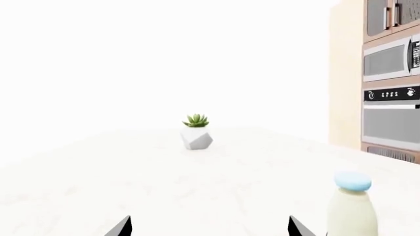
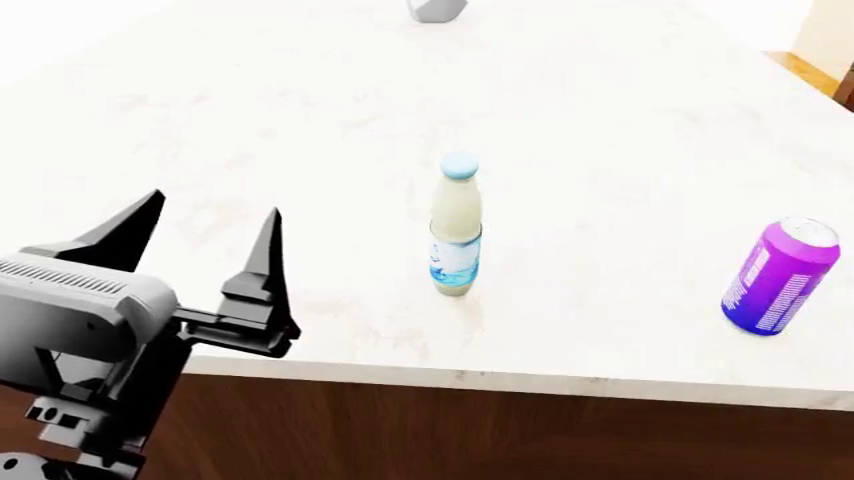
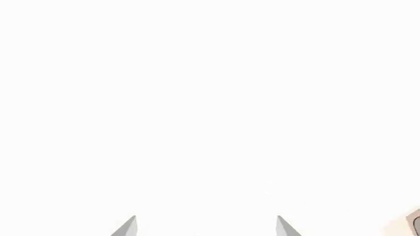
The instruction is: Move the drinks to the dining counter.
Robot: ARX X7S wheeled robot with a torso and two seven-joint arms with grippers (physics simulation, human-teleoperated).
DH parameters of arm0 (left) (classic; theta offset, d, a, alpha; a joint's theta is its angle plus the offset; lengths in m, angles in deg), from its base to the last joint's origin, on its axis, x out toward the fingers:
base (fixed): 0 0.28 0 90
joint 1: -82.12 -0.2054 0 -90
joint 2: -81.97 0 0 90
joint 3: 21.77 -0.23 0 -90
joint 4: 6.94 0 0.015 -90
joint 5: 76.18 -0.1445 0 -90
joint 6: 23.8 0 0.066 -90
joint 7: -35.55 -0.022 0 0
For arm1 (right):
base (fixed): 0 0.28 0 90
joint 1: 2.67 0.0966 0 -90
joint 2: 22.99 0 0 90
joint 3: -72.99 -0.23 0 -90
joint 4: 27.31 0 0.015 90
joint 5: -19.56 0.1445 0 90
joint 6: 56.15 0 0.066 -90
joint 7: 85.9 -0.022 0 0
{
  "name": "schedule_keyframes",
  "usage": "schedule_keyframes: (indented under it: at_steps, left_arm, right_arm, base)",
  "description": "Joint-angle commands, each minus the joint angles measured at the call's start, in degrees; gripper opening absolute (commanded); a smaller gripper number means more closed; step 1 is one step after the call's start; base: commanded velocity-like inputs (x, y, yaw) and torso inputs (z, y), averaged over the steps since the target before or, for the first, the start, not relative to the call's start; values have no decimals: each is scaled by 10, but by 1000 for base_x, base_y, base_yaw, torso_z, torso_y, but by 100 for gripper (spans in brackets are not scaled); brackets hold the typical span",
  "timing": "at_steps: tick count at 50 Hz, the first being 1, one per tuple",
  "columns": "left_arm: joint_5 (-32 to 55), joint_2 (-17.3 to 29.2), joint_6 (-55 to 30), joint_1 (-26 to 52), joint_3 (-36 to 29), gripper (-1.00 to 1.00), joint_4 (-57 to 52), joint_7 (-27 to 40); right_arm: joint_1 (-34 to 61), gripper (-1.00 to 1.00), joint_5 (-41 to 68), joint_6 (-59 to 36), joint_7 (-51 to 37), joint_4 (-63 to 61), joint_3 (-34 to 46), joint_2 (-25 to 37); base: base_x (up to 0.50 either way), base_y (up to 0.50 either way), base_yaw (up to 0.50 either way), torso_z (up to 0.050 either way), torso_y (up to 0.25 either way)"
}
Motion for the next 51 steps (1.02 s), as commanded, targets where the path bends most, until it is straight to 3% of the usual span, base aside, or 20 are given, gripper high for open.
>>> schedule_keyframes:
  at_steps: [1, 7, 11, 14, 19, 23, 31, 37, 45, 51]
  left_arm:
    - [11, 9, 7, -5, 13, 100, -9, 6]
    - [15, 14, 10, -8, 18, 100, -17, 9]
    - [26, 19, 11, -3, 26, 100, -21, 14]
    - [56, 41, 12, 6, 52, 100, -37, 33]
    - [151, 103, -25, 93, 80, 100, -77, 92]
    - [191, 128, -42, 138, 82, 100, -95, 122]
    - [334, 234, -30, 237, 135, 100, -115, 183]
    - [448, 339, -14, 264, 230, 100, -120, 207]
    - [623, 363, -137, 321, 417, 100, -94, 234]
    - [722, 381, -205, 372, 496, 100, -66, 258]
  right_arm:
    - [10, 100, 61, -167, 11, 81, -136, -64]
    - [11, 100, 51, -276, 33, 148, -208, -111]
    - [11, 100, 77, -356, 2, 171, -275, -149]
    - [11, 100, 106, -435, -35, 194, -338, -197]
    - [12, 100, 154, -565, -101, 232, -448, -273]
    - [12, 100, 163, -561, -101, 226, -449, -261]
    - [12, 100, 181, -560, -101, 209, -465, -238]
    - [12, 100, 192, -562, -101, 200, -475, -229]
    - [12, 100, 208, -561, -99, 191, -486, -212]
    - [12, 100, 218, -573, -101, 194, -473, -173]
  base:
    - [0, 0, 0, 0, 0]
    - [0, 0, 0, 0, 0]
    - [0, 0, 0, 0, 0]
    - [0, 0, 0, 0, 0]
    - [0, 0, 0, 0, 0]
    - [0, 0, 0, 0, 0]
    - [0, 0, 0, 0, 0]
    - [0, 0, 0, 0, 0]
    - [0, 0, 0, 0, 0]
    - [0, 0, 0, 0, 0]
